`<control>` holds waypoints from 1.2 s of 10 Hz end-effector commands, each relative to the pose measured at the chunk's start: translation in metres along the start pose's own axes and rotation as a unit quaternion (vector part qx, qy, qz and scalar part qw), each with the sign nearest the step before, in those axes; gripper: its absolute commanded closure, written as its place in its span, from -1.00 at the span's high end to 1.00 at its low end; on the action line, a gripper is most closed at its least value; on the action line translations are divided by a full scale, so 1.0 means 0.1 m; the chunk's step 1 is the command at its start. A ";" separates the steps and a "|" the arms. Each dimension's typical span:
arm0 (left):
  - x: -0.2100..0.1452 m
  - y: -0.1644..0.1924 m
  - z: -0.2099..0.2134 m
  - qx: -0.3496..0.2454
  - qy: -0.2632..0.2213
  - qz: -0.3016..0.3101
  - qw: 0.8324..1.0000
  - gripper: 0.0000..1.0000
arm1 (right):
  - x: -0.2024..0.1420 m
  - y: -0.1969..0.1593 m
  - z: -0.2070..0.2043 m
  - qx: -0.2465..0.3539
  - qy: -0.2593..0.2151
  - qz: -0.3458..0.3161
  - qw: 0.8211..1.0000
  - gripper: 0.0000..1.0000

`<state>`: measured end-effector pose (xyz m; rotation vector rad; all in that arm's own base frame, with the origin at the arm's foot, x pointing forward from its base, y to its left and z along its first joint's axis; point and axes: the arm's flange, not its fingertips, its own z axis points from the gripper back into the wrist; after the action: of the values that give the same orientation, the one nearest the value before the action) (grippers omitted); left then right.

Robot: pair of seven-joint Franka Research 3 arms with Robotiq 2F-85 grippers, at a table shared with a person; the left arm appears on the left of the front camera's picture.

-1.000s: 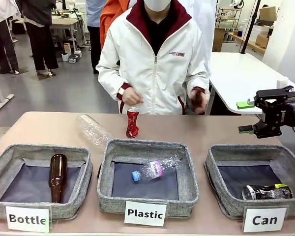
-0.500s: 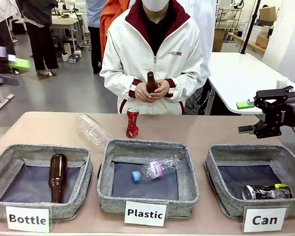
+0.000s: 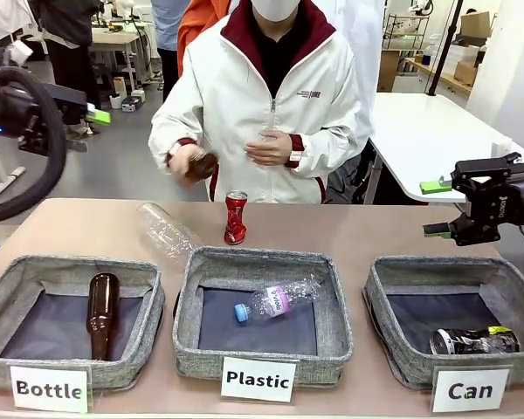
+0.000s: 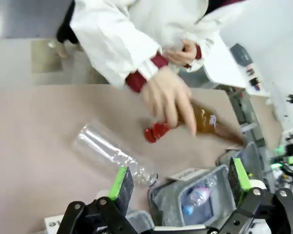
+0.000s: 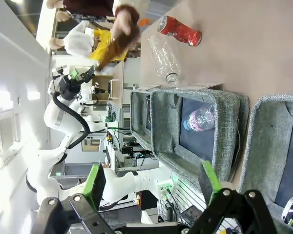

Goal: Sort the can waste into the basket.
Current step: Pick up the can waste from the table and place it in the right Fabric basket.

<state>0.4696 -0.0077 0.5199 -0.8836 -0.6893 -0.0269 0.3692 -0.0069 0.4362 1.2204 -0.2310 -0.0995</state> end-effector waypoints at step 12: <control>-0.78 0.56 3.05 0.096 -0.185 0.106 0.972 1.00 | 0.00 0.00 0.01 -0.002 0.004 0.007 1.000 1.00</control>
<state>0.2539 0.2345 0.5665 -0.7730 -0.9248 0.3830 0.3693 -0.0071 0.4362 1.2201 -0.2315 -0.0999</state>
